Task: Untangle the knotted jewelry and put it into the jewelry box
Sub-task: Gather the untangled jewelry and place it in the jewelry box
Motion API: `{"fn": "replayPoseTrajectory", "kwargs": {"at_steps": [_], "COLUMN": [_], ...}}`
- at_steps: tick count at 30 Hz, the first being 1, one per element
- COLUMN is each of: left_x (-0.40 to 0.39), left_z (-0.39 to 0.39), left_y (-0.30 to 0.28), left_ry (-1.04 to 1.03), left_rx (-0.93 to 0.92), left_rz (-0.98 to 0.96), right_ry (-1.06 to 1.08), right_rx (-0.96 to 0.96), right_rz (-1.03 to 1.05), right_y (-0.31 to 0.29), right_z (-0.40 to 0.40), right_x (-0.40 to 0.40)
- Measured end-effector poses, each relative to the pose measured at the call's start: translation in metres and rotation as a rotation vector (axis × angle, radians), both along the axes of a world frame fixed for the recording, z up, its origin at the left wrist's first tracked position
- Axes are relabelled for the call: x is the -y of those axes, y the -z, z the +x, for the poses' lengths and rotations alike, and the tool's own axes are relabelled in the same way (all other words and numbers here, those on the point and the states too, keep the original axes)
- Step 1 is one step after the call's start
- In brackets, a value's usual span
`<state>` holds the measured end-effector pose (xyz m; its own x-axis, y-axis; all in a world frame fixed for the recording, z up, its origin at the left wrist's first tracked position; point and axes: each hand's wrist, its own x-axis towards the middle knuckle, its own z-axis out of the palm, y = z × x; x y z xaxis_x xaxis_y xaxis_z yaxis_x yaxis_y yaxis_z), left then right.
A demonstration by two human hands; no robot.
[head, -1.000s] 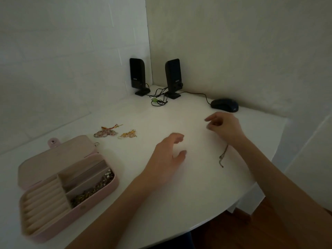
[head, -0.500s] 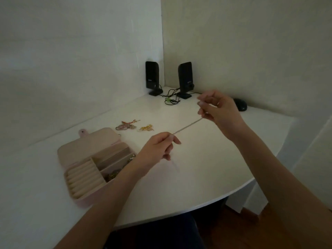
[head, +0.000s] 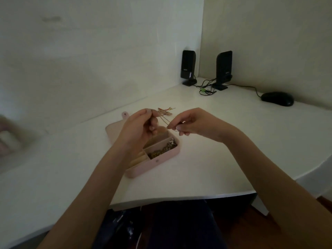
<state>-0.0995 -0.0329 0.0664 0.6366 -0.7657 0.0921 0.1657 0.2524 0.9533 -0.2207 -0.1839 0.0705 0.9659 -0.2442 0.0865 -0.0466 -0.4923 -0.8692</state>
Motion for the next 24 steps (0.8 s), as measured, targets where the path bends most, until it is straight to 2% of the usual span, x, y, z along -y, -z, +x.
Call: {"fn": "replayPoseTrajectory", "kwargs": {"at_steps": [9, 13, 16, 19, 22, 24], "left_x": [-0.014, -0.02, -0.026, -0.033, -0.038, -0.04], "left_z": [-0.006, -0.012, -0.018, -0.025, -0.027, -0.027], "left_y": [0.009, 0.015, 0.017, 0.016, 0.013, 0.01], "left_ry": [0.027, 0.024, -0.044, -0.124, -0.11, -0.1], "left_rx": [-0.032, 0.045, 0.24, 0.576, 0.97, 1.107], "left_rz": [0.061, 0.147, 0.262, 0.397, 0.504, 0.532], "right_ry": [-0.001, 0.019, 0.058, 0.07, 0.089, 0.133], "right_rx": [0.061, 0.079, 0.11, 0.119, 0.081, 0.081], "right_rz": [0.08, 0.058, 0.055, 0.038, -0.098, -0.193], "right_y": [-0.003, -0.004, -0.007, -0.009, -0.011, -0.011], "right_z": [0.014, 0.014, 0.016, 0.019, 0.023, 0.025], "right_x": [-0.009, -0.007, -0.009, -0.011, -0.015, -0.019]}}
